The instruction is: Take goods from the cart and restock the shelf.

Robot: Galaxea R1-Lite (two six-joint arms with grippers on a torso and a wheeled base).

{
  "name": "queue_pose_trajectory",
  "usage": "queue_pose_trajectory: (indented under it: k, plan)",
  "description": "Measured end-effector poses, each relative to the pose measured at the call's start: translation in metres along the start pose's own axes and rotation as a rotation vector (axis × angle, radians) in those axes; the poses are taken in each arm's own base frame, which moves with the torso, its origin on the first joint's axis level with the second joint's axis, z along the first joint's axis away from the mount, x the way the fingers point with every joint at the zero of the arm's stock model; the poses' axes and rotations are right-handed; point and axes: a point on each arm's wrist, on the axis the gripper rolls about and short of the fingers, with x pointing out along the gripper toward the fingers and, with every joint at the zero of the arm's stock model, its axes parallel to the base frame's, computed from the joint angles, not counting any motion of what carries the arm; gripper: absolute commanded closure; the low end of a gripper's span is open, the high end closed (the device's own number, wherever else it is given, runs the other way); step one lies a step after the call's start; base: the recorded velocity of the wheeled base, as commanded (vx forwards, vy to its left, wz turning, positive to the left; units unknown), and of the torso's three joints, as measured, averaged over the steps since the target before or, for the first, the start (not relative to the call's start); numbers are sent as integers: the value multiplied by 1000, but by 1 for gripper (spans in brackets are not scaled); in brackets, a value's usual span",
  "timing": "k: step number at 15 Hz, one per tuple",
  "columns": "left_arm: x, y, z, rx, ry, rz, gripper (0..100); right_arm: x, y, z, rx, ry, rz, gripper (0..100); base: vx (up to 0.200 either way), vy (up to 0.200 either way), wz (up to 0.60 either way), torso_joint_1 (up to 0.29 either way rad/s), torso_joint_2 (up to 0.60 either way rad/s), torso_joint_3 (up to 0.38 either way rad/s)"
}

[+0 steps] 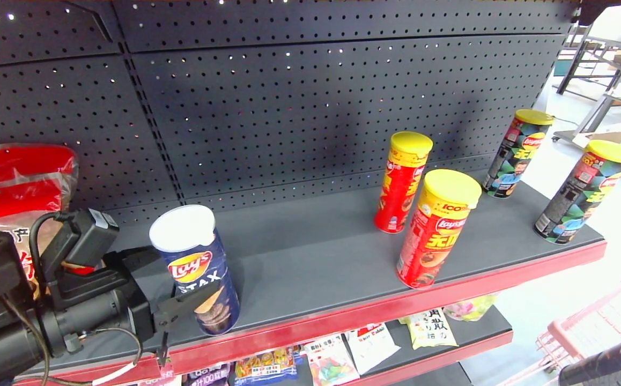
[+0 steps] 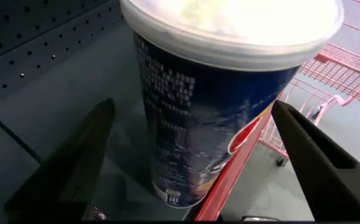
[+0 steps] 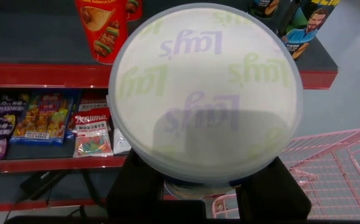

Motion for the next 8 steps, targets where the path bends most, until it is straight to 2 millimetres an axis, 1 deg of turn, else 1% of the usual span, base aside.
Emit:
queue_pose_trajectory:
  k: [3, 8]
  plan:
    - [-8, -4, -3, 0, 0, 0, 0, 0, 0, 1, 1, -2, -2, 100, 0, 0, 0, 0, 0, 0]
    - [-38, -21, -12, 5, -8, 0, 0, 0, 0, 0, -1, 1, 1, 100, 0, 0, 0, 0, 0, 0]
